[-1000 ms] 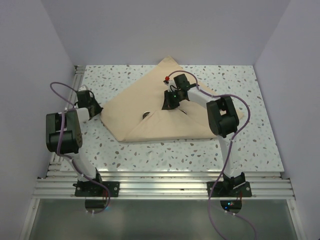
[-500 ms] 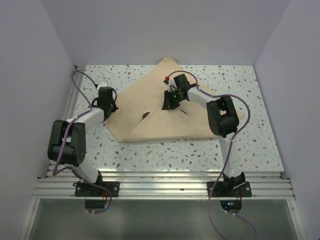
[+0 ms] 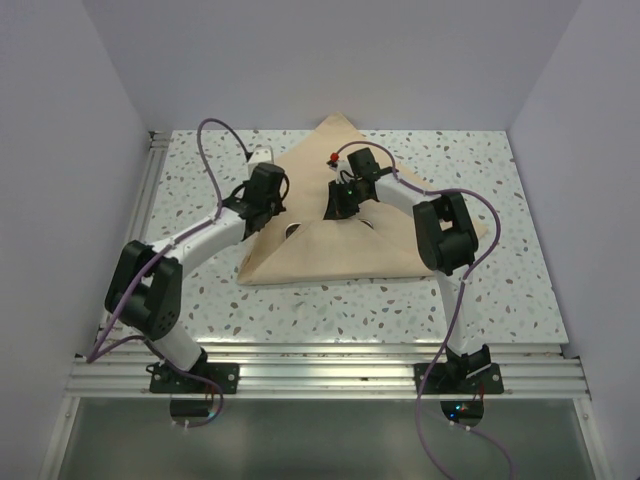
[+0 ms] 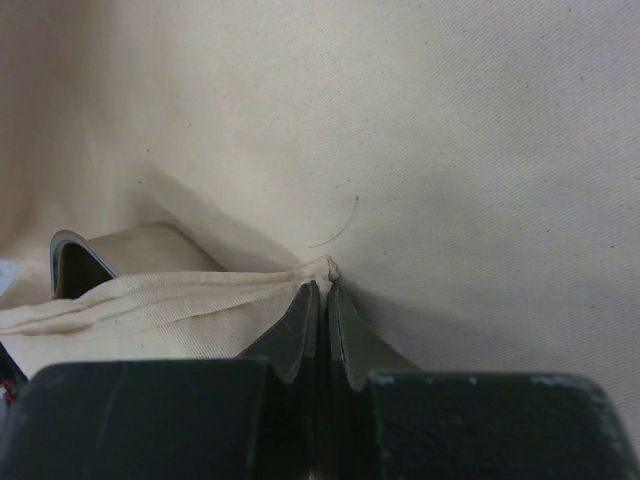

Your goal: Prepare the surgical pack

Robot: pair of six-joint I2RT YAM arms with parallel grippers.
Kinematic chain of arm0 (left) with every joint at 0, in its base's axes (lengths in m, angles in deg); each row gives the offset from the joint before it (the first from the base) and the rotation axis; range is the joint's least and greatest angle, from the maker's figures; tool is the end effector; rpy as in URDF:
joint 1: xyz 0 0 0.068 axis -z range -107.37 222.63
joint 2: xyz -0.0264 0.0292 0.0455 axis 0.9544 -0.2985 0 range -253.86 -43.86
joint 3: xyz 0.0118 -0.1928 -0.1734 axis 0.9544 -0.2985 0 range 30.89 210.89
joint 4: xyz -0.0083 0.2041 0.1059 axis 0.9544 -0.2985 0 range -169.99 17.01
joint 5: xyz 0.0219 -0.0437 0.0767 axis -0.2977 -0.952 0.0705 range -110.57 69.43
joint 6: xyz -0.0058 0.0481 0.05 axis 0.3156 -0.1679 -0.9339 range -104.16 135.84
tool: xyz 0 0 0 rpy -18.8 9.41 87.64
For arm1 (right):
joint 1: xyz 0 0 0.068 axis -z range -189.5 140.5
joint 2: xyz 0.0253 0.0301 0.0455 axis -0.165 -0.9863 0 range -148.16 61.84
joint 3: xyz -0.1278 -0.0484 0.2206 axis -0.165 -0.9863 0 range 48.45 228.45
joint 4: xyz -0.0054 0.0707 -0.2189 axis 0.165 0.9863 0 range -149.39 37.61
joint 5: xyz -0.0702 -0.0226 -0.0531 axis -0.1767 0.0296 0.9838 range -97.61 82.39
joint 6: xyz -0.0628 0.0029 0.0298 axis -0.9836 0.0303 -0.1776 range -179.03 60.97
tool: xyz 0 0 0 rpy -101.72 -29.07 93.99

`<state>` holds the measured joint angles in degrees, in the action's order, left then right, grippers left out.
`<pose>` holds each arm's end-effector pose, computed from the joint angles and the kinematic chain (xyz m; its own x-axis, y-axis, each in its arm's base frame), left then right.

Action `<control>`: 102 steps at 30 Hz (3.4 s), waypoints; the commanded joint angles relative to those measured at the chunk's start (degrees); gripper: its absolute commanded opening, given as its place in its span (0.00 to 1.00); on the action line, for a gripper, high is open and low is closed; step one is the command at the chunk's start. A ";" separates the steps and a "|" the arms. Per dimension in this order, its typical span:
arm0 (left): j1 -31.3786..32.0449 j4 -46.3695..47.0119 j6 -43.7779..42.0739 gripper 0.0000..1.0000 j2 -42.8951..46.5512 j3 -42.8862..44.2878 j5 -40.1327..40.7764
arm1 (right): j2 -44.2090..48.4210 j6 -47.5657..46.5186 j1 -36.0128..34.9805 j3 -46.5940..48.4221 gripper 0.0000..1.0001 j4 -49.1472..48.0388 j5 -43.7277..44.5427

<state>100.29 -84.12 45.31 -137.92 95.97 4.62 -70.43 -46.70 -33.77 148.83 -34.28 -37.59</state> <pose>0.3188 -0.1399 0.2326 -0.5617 -0.2084 -0.8007 -0.1661 0.9765 -0.1376 0.4134 0.2174 0.1348 -0.8759 -0.1920 -0.4426 -0.4269 0.7358 0.5257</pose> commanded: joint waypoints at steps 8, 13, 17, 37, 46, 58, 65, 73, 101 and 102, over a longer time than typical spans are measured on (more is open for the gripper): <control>2.66 10.24 15.86 0.00 -0.85 3.83 -12.79 | -4.05 -1.35 -0.25 -0.18 0.00 4.87 1.41; 5.03 18.86 23.68 0.00 -4.28 6.37 -15.09 | -4.84 -1.35 -0.34 -0.27 0.00 4.60 0.80; 7.58 24.04 28.26 0.00 -6.57 8.13 -12.89 | -5.54 -1.18 -0.16 -0.01 0.00 4.34 -0.69; 16.37 58.59 48.48 0.00 -20.90 8.23 3.37 | -7.39 -0.56 0.81 -0.71 0.00 2.15 -5.97; 15.94 63.16 47.87 0.00 -18.80 2.51 3.02 | -7.13 0.40 1.68 -0.01 0.00 2.05 -8.69; 12.95 65.89 44.88 0.00 -14.22 -3.55 -1.10 | -7.74 1.37 1.86 9.48 0.00 8.82 -10.28; 12.86 65.63 43.92 0.00 -14.31 -2.94 -2.69 | -7.39 1.02 2.12 12.56 0.00 11.72 -9.49; 12.86 66.42 44.00 0.00 -15.53 -3.38 -3.31 | -7.74 2.07 3.97 16.94 0.01 13.56 -13.44; 12.86 76.96 42.25 0.00 -22.22 -5.14 -4.54 | -11.44 10.33 9.59 30.67 0.59 11.99 -19.15; 12.86 77.23 41.98 0.00 -22.39 -5.14 -4.62 | -11.09 10.60 9.86 30.32 0.59 11.64 -18.89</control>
<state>113.14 -12.72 88.72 -159.43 91.08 0.03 -85.07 -38.30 -24.79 178.40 -21.32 -56.56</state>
